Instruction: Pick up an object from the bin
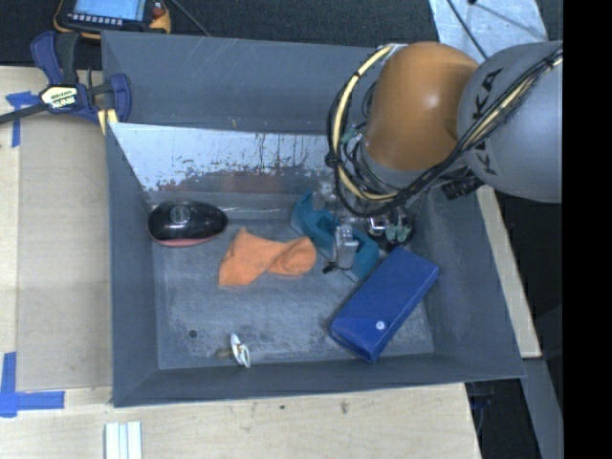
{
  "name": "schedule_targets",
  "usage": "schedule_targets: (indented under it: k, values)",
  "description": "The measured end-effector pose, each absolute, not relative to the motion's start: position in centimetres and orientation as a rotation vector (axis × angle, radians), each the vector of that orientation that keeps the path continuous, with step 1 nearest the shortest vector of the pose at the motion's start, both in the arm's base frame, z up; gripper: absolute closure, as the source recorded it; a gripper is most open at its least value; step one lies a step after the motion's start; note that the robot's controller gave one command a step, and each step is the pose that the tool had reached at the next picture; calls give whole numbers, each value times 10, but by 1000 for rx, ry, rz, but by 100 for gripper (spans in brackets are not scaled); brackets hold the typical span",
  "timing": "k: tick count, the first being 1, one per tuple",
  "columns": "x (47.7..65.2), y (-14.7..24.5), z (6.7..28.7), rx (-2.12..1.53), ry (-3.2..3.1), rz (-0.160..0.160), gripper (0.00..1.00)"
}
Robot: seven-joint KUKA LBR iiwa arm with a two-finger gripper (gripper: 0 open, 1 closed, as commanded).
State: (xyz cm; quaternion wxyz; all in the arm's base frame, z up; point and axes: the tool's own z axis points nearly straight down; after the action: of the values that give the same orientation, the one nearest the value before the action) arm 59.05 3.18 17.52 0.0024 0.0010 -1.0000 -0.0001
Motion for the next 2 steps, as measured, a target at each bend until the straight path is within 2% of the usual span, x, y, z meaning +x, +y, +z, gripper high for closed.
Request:
schedule_targets:
  k: [1,2]
  values:
    - [592,32,180,2,-3145,-1,0]
    - [608,74,107,98,-3148,-1,0]
